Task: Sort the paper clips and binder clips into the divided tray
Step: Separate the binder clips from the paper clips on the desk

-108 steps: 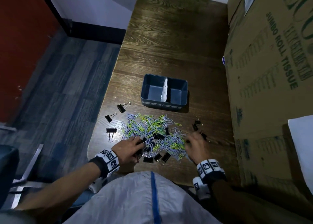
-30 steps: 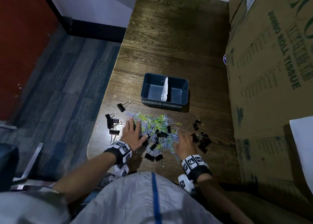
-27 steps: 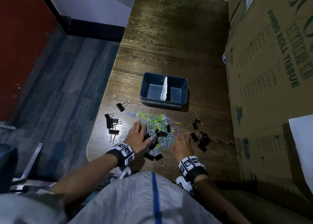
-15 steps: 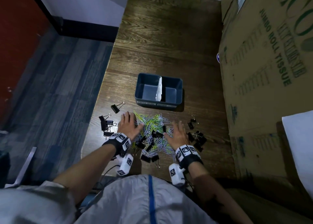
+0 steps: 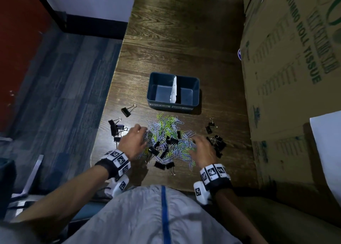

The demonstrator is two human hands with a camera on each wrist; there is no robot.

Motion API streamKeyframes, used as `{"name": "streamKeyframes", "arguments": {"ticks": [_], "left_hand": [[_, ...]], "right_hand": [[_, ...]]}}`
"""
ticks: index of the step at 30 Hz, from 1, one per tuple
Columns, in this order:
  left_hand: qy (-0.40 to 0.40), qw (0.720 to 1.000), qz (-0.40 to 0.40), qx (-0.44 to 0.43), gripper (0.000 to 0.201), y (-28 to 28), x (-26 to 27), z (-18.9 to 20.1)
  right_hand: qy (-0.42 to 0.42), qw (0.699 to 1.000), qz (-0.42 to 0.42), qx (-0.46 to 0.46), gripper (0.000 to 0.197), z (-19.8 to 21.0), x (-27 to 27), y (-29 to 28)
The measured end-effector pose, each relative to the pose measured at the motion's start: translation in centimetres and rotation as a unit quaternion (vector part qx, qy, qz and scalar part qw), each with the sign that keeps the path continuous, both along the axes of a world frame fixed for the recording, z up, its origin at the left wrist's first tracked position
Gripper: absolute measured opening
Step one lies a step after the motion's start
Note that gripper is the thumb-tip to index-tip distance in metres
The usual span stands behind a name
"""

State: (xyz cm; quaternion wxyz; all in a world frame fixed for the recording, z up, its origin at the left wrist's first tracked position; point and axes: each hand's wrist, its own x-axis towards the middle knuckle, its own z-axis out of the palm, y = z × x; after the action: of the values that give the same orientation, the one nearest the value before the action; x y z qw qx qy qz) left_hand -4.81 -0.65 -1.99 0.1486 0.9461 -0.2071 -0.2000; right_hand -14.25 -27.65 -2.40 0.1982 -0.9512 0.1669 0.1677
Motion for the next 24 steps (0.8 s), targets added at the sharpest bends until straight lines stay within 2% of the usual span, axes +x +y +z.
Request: {"name": "streamKeyframes", "arguments": {"ticks": [3, 5, 7, 9, 12, 16, 18, 20, 24], "left_hand": [[0.005, 0.997, -0.006, 0.071, 0.049, 2.7, -1.4, 0.1], [0.063, 0.988, -0.01, 0.139, 0.058, 4.1, -2.4, -0.3], [0.119, 0.979, -0.006, 0.168, 0.065, 4.6, -3.1, -0.7], [0.145, 0.981, 0.007, 0.132, 0.063, 4.5, -3.4, -1.3], [0.137, 0.99, 0.022, 0.033, 0.041, 3.4, -3.5, -1.5], [0.09, 0.992, 0.039, -0.074, 0.021, 1.5, -3.4, -0.9], [0.048, 0.996, 0.016, -0.07, 0.02, 1.0, -3.2, -0.8], [0.011, 0.998, -0.044, -0.047, 0.023, 0.5, -3.1, -1.0], [0.022, 0.991, -0.131, -0.001, 0.041, -1.0, -3.1, -1.7]], "right_hand": [[0.054, 0.998, -0.039, -0.014, 0.056, -0.5, -2.2, -1.3], [0.084, 0.995, -0.056, -0.001, 0.071, -1.7, -3.6, -1.6], [0.101, 0.993, -0.052, 0.013, 0.087, -3.0, -4.6, -1.6], [0.119, 0.991, -0.051, 0.019, 0.085, -3.4, -4.6, -1.0], [0.113, 0.992, -0.05, 0.021, 0.064, -2.9, -3.4, 0.5], [0.077, 0.995, -0.037, 0.05, 0.07, -2.3, -2.2, 2.0], [0.044, 0.999, -0.024, 0.02, 0.064, -1.6, -1.6, 2.4], [0.011, 1.0, -0.011, -0.014, 0.053, -0.8, -0.8, 2.9], [-0.013, 0.998, 0.045, 0.039, 0.04, -0.1, 0.9, 4.4]]}}
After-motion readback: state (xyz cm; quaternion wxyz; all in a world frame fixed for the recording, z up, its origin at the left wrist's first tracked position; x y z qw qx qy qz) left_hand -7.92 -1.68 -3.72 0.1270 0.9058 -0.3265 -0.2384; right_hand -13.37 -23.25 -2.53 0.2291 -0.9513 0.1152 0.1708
